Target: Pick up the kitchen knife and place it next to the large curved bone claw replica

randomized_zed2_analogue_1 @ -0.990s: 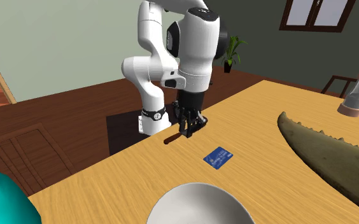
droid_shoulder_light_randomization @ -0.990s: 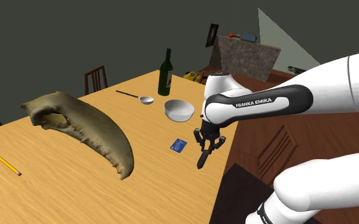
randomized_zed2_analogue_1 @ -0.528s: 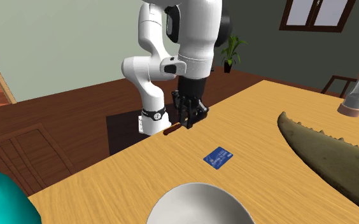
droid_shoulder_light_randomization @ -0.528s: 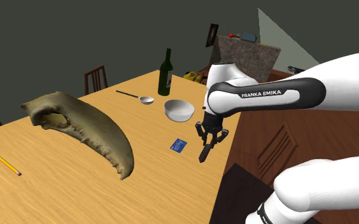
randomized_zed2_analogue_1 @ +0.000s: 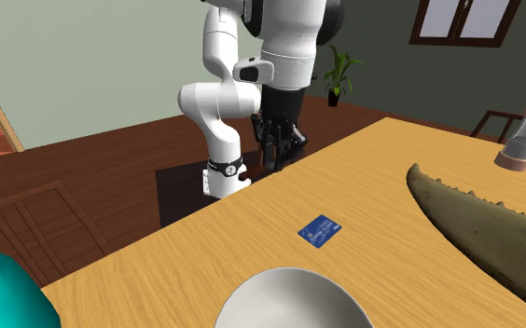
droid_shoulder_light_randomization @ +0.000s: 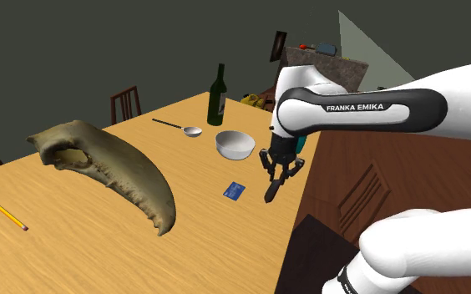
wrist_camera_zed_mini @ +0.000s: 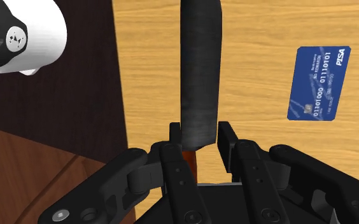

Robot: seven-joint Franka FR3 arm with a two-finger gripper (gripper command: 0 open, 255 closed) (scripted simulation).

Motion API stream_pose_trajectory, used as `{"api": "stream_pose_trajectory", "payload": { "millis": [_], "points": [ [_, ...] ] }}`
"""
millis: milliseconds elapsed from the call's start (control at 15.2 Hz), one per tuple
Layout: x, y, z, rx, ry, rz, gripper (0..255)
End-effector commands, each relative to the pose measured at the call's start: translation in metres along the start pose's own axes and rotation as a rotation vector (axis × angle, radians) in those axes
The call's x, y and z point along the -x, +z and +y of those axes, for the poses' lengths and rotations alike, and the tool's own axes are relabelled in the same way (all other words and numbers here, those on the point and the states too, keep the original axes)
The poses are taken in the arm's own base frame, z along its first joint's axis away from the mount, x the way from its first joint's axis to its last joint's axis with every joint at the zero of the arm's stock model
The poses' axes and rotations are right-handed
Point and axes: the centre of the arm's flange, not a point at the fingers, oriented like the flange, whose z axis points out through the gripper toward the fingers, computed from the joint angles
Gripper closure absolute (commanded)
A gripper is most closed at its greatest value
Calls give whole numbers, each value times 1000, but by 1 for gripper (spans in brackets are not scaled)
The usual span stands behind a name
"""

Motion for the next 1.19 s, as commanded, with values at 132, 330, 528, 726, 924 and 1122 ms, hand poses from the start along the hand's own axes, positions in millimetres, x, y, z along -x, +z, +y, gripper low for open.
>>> {"api": "stream_pose_trajectory", "payload": {
  "millis": [132, 330, 528, 726, 924, 1122],
  "points": [
    [0, -21, 3, 1, 0, 0, 255],
    [-1, -36, 5, 1, 0, 0, 255],
    [-1, -52, 7, 1, 0, 0, 255],
    [-1, -68, 9, 1, 0, 0, 255],
    [-1, -83, 11, 1, 0, 0, 255],
    [-1, -99, 13, 1, 0, 0, 255]
  ]
}}
